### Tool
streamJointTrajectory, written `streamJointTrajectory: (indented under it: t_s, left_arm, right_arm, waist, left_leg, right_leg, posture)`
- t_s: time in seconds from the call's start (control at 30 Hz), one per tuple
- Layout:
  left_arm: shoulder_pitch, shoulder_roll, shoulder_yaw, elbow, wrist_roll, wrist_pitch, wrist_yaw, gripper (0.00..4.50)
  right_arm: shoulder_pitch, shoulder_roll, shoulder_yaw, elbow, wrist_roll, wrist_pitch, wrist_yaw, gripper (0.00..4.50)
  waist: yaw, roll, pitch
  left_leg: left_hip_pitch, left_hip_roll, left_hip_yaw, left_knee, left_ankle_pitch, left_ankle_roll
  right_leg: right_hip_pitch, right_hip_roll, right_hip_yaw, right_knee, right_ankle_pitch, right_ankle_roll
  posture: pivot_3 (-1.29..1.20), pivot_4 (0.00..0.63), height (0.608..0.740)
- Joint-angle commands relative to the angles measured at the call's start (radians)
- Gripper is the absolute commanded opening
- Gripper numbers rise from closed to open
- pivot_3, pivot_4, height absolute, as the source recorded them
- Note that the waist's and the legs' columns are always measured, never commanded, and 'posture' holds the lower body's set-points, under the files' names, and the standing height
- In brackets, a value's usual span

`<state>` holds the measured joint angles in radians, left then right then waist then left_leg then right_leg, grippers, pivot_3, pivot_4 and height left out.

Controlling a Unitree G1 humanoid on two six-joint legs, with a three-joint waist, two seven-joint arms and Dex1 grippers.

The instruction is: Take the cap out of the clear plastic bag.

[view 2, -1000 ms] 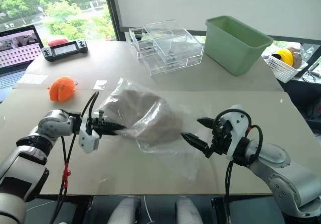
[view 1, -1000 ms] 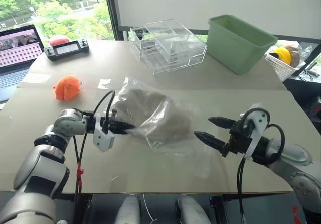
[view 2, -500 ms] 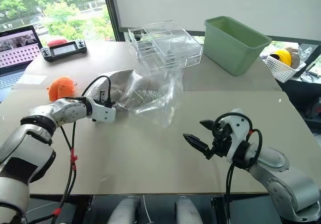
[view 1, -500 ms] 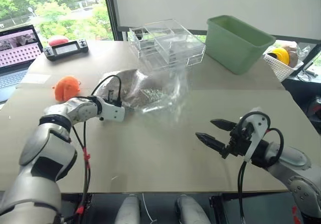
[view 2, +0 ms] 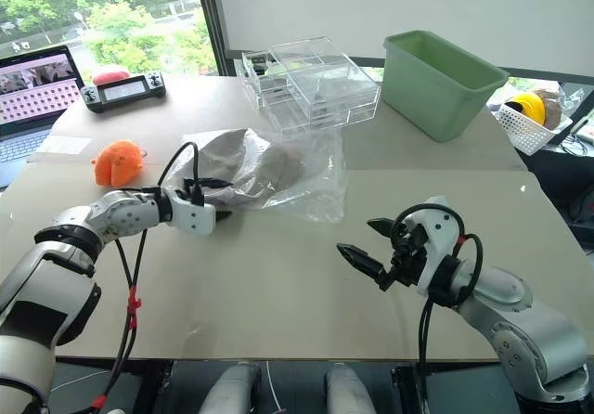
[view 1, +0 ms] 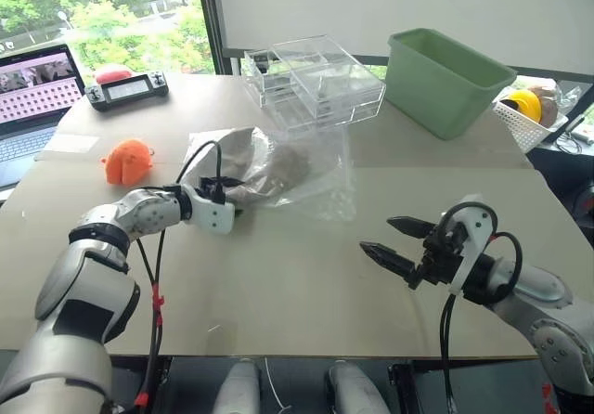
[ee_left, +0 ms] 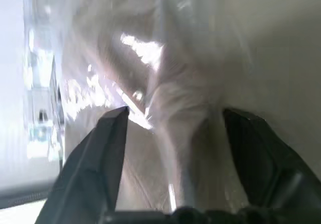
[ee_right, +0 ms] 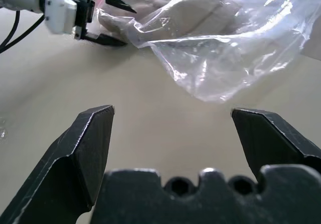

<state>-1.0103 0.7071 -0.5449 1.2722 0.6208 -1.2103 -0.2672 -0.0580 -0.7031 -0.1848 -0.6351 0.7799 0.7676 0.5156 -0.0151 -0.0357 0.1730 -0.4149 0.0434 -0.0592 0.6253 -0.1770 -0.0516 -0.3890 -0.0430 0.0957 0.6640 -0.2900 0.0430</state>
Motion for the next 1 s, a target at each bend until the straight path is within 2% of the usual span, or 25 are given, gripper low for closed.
streamJointTrajectory:
  t_s: [0.03, 0.1, 0.27, 0.33, 0.4, 0.47, 0.57, 0.63, 0.73, 0.87, 1.0]
  left_arm:
    - [0.043, 0.021, -0.036, -0.019, 0.055, -0.117, 0.022, 4.44]
    - [0.054, 0.02, -0.022, -0.012, 0.035, -0.12, 0.015, 4.44]
    - [0.085, -0.028, 0.079, 0.009, -0.18, -0.148, -0.145, 4.44]
    - [0.181, -0.065, 0.126, -0.123, -0.496, -0.046, -0.399, 4.44]
    - [0.315, -0.055, 0.146, -0.395, -0.803, 0.164, -0.614, 4.44]
    - [0.416, -0.022, 0.166, -0.644, -0.937, 0.315, -0.681, 4.44]
    - [0.524, -0.009, 0.183, -0.879, -0.895, 0.397, -0.652, 4.44]
    - [0.563, -0.035, 0.197, -0.953, -0.83, 0.442, -0.607, 4.44]
    - [0.572, -0.137, 0.213, -0.955, -0.604, 0.451, -0.447, 4.44]
    - [0.552, -0.216, 0.217, -0.939, -0.349, 0.519, -0.267, 4.44]
    - [0.516, -0.286, 0.192, -0.887, -0.234, 0.595, -0.176, 4.44]
  right_arm:
    - [-0.021, -0.001, -0.001, 0.0, -0.015, -0.019, 0.009, 4.5]
    - [-0.027, 0.002, 0.005, 0.006, -0.022, -0.021, 0.013, 4.5]
    - [-0.029, 0.005, 0.01, 0.01, -0.03, -0.024, 0.022, 4.5]
    - [-0.029, 0.004, 0.013, 0.013, -0.035, -0.024, 0.025, 4.5]
    - [-0.028, 0.003, 0.014, 0.015, -0.041, -0.024, 0.03, 4.5]
    - [-0.026, 0.001, 0.013, 0.016, -0.045, -0.024, 0.035, 4.5]
    - [-0.031, 0.002, 0.013, 0.022, -0.052, -0.023, 0.041, 4.5]
    - [-0.038, 0.003, 0.012, 0.026, -0.055, -0.021, 0.042, 4.5]
    - [-0.047, -0.006, -0.005, 0.027, -0.047, -0.011, 0.045, 4.5]
    - [-0.029, -0.017, -0.032, 0.009, -0.038, 0.0, 0.044, 4.5]
    - [-0.013, -0.018, -0.052, -0.011, -0.027, 0.01, 0.028, 4.5]
  waist:
    - [0.002, 0.0, 0.0]
    - [0.002, 0.0, 0.0]
    - [0.001, 0.0, 0.0]
    - [0.0, 0.001, -0.001]
    - [-0.004, 0.001, -0.001]
    - [-0.011, 0.001, 0.0]
    - [-0.018, 0.001, 0.0]
    - [-0.02, 0.002, -0.001]
    - [-0.015, 0.003, -0.001]
    - [-0.008, 0.003, -0.001]
    - [-0.005, 0.003, -0.001]
  left_leg:
    - [0.0, 0.0, 0.0, 0.0, 0.0, 0.0]
    - [0.0, 0.0, 0.0, 0.0, 0.0, 0.0]
    - [0.0, 0.0, 0.0, 0.0, 0.0, 0.0]
    - [0.0, 0.0, 0.0, 0.0, 0.0, 0.0]
    - [0.0, 0.0, 0.001, 0.0, 0.0, 0.0]
    - [-0.001, 0.002, 0.0, 0.0, 0.0, 0.0]
    - [0.0, 0.002, 0.0, 0.0, 0.0, 0.0]
    - [0.003, 0.002, 0.0, 0.001, 0.0, 0.0]
    - [0.005, 0.001, 0.0, 0.001, 0.0, 0.0]
    - [0.004, 0.001, 0.0, 0.002, 0.0, 0.0]
    - [0.004, 0.0, 0.0, 0.001, 0.0, 0.0]
  right_leg:
    - [0.0, 0.0, 0.0, 0.0, 0.0, 0.0]
    - [0.0, 0.0, 0.0, 0.0, 0.0, 0.001]
    - [0.0, 0.0, 0.0, 0.0, 0.0, 0.001]
    - [0.0, 0.0, 0.0, 0.0, 0.0, -0.001]
    - [0.0, -0.001, 0.0, 0.001, 0.001, -0.002]
    - [-0.001, 0.0, 0.0, 0.002, 0.002, -0.003]
    - [-0.001, 0.0, 0.0, 0.003, 0.002, -0.004]
    - [0.001, 0.0, 0.0, 0.003, 0.002, -0.003]
    - [0.004, 0.0, 0.0, 0.002, 0.0, 0.0]
    - [0.004, 0.0, 0.001, 0.001, -0.001, 0.003]
    - [0.003, 0.0, 0.001, 0.001, 0.0, 0.003]
  posture:
    - [0.0, 0.15, 0.735]
    - [0.0, 0.15, 0.735]
    - [0.0, 0.15, 0.735]
    - [0.0, 0.15, 0.735]
    - [0.0, 0.15, 0.735]
    - [0.0, 0.15, 0.735]
    - [0.0, 0.15, 0.735]
    - [0.0, 0.15, 0.735]
    - [0.0, 0.15, 0.735]
    - [0.0, 0.15, 0.735]
    - [0.0, 0.15, 0.735]
